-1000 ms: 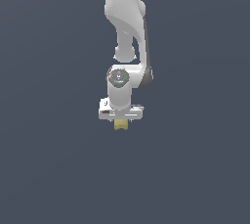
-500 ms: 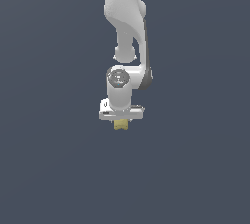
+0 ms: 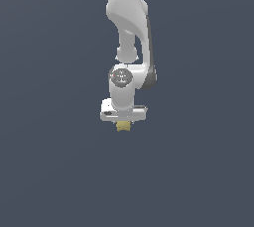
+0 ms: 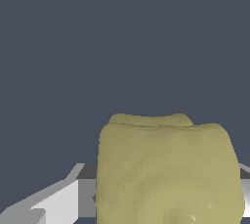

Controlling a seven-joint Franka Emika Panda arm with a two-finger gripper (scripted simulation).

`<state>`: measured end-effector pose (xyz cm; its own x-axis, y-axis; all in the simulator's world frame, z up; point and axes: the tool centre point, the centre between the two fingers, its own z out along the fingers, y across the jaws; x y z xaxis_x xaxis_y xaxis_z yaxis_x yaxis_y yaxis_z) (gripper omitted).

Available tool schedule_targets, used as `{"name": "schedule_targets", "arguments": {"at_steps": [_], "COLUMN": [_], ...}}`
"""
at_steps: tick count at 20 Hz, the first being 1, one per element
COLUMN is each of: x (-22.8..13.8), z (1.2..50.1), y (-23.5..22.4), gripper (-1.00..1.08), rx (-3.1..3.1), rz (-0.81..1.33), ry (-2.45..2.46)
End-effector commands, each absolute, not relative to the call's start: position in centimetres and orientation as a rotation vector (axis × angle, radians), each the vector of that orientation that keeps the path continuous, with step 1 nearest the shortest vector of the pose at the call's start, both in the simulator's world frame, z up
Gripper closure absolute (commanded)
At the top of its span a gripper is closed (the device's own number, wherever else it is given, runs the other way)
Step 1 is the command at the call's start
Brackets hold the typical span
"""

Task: Pick up the object and move it to a goal position.

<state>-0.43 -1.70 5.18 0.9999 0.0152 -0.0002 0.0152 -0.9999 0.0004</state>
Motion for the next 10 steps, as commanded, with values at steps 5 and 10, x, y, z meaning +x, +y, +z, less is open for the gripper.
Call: {"name": "schedule_targets", "arguments": {"at_steps": [5, 10], "x": [0.4, 1.0], "z": [8.6, 10.6], "y": [-0.5, 0.1], "gripper": [1.08, 1.08], "rx": [3.141, 3.141], "rz": [0.001, 0.001], "ry": [0.025, 0.025]}}
